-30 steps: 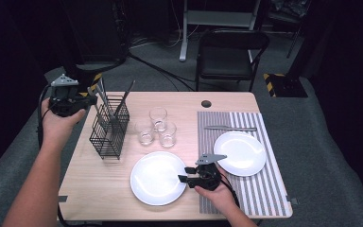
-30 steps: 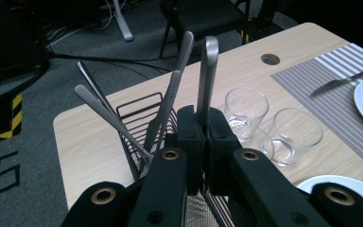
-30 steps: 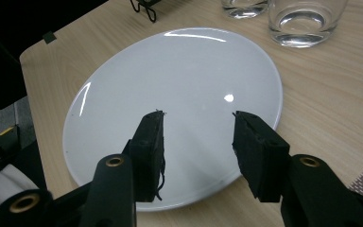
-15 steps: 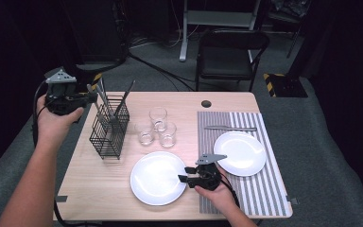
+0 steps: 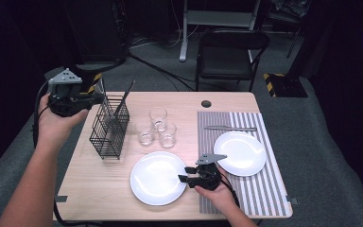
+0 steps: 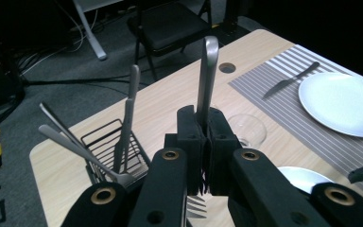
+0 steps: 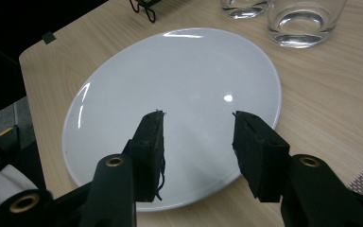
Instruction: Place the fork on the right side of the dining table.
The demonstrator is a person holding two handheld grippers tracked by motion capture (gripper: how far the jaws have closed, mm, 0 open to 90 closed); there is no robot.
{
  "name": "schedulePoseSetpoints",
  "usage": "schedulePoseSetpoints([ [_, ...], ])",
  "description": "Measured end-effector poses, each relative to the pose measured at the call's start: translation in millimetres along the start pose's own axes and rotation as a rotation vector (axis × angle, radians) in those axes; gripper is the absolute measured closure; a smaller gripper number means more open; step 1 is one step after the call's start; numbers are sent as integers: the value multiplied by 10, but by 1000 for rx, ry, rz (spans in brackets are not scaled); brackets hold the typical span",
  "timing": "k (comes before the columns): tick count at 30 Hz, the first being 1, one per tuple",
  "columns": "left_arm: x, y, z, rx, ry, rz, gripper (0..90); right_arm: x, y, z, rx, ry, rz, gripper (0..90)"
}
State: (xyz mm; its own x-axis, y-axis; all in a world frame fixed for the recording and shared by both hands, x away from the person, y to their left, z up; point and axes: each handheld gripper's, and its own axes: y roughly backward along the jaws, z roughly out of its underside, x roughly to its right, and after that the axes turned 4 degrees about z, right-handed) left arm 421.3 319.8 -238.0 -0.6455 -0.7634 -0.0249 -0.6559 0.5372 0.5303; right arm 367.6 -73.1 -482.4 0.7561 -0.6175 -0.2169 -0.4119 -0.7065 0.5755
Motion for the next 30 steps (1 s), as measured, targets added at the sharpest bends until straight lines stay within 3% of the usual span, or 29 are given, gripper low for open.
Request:
schedulePoseSetpoints([
  [12,175,29,-35,14,-45,54,869,-1,3,-1,0,0,3,534],
  [20,351,-12,24,46,-61,106,869,-1,3,-2,2,-1,1,534],
  [30,507,-79,109,32,-86,136,869,-2,2,-2,-2,-4,3,534],
])
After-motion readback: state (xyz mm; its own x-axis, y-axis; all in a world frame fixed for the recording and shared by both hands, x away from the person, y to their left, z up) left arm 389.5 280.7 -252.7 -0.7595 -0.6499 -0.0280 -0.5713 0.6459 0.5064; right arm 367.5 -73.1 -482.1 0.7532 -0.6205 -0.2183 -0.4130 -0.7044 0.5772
